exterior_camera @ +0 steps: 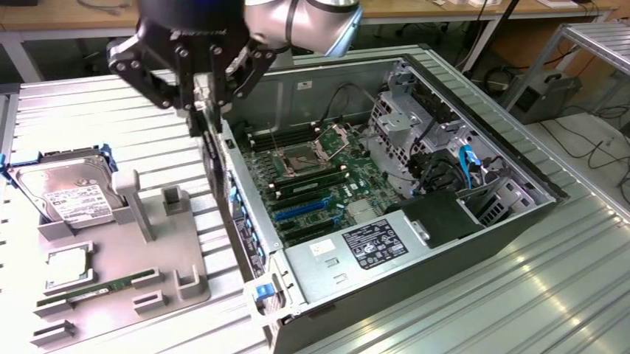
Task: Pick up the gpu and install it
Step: 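Pick up the gpu and move the gpu toward the slot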
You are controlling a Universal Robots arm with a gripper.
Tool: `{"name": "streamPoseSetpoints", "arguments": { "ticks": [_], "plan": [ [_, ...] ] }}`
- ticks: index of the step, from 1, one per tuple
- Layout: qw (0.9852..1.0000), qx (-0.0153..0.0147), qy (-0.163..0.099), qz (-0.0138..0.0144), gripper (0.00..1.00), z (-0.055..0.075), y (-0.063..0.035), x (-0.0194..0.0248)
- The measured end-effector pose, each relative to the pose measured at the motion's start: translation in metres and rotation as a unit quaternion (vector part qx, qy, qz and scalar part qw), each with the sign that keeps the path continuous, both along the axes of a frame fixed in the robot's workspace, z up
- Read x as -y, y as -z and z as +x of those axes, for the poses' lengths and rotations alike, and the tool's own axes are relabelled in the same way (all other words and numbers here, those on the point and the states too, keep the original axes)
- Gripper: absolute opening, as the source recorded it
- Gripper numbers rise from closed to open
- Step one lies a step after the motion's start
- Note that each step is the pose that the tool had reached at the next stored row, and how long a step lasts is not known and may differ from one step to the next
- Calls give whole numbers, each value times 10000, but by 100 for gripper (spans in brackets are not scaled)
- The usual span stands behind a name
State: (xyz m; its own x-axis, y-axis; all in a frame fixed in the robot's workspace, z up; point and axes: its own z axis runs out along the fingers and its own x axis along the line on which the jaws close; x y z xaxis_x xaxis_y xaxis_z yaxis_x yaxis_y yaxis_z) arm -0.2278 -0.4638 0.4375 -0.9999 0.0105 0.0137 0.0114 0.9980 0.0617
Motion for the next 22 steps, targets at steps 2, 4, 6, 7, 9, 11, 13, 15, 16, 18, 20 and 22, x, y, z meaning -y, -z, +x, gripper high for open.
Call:
{"name": "streamPoseSetpoints", "arguments": {
  "ticks": [2, 4, 6, 7, 9, 11, 13, 15, 16, 18, 20, 22],
  "plan": [
    [10000, -14, 1, 8, 26, 88, -91, 9],
    [10000, -38, 0, 14, 26, 219, -191, 17],
    [10000, -48, 0, 26, 26, 363, -217, 18],
    [10000, -49, 0, 30, 26, 409, -218, 19],
    [10000, -50, -2, 37, 26, 498, -218, 19],
    [10000, -52, -2, 41, 26, 614, -217, 19],
    [10000, -55, -3, 41, 26, 711, -207, 18],
    [10000, -57, -3, 40, 26, 813, -184, 19],
    [10000, -57, -3, 41, 26, 862, -167, 18],
    [10000, -57, -3, 41, 26, 970, -124, 17],
    [10000, -57, -3, 41, 26, 1064, -87, 14],
    [10000, -57, -3, 40, 26, 1155, -50, 11]
  ]
}}
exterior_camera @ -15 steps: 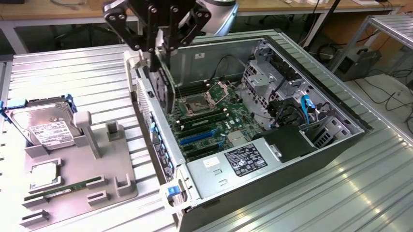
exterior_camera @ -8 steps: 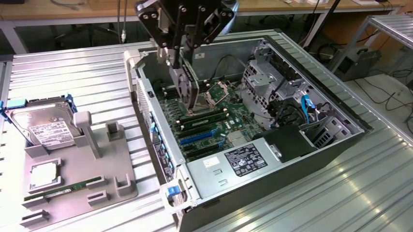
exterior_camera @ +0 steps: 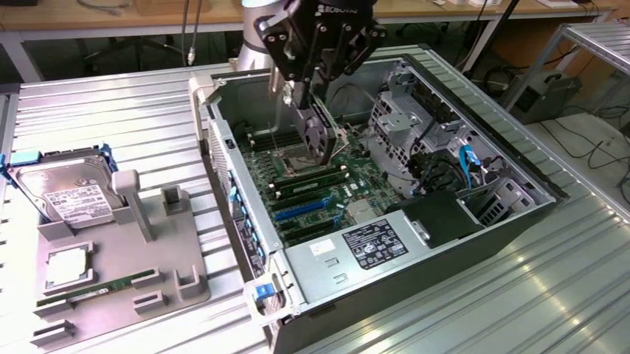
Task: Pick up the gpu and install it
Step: 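Pick up the gpu and move the gpu toward the slot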
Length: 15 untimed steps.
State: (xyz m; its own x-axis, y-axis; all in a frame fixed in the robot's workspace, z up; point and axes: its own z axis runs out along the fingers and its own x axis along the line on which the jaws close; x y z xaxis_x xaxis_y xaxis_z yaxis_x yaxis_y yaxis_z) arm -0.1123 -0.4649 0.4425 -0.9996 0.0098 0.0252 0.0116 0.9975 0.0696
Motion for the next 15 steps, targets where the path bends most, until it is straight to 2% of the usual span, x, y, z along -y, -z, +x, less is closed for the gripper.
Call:
{"name": "streamPoseSetpoints", "arguments": {
  "ticks": [8, 15],
  "plan": [
    [10000, 0, -6, -9, 26, 313, 160, -12],
    [10000, 0, -6, -17, 26, 493, 317, -50]
  ]
}}
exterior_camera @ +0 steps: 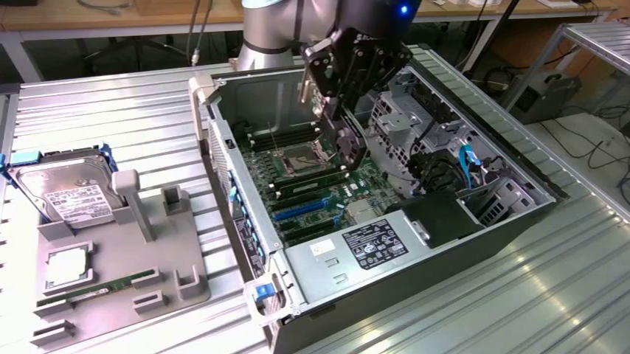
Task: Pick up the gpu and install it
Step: 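Pick up the gpu and move the gpu toward the slot, then insert the gpu into the slot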
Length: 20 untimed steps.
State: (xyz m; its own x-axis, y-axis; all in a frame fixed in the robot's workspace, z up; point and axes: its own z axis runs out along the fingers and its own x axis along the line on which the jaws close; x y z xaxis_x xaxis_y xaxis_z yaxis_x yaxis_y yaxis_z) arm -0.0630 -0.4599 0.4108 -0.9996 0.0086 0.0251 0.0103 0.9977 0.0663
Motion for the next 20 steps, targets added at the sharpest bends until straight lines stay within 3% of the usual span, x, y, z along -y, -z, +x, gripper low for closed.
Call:
{"name": "streamPoseSetpoints", "arguments": {
  "ticks": [4, 5, 20],
  "plan": [
    [10000, -4, 0, -5, 26, 146, 108, -15],
    [10000, -32, 0, -5, 26, 166, 110, -15],
    [10000, -32, -34, -5, 26, 166, 111, -15]
  ]
}}
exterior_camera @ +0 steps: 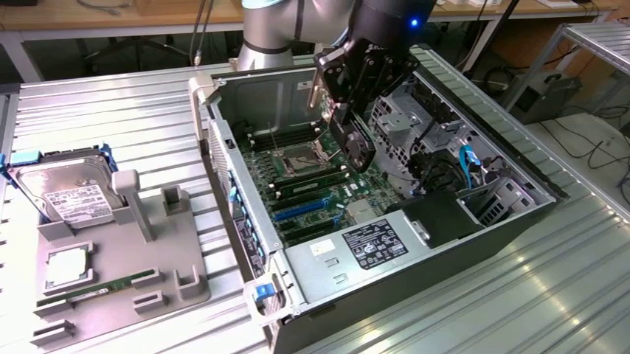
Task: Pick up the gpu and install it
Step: 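Insert the gpu into the slot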
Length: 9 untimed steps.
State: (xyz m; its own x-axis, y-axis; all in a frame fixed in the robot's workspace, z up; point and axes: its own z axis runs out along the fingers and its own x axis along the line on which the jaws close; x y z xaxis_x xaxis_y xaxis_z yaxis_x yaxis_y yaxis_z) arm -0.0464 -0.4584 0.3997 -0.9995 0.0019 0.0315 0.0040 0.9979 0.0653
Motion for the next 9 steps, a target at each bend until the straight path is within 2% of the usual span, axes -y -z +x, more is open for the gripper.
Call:
{"name": "streamPoseSetpoints", "arguments": {
  "ticks": [3, 5, 7, 9],
  "plan": [
    [9996, 1, -273, 1, 26, 0, 2, 0],
    [9988, 1, -486, 1, 26, 0, 4, 0],
    [9977, 1, -684, 0, 26, 0, 6, 0],
    [9957, 1, -929, 0, 26, 0, 11, 0]
  ]
}}
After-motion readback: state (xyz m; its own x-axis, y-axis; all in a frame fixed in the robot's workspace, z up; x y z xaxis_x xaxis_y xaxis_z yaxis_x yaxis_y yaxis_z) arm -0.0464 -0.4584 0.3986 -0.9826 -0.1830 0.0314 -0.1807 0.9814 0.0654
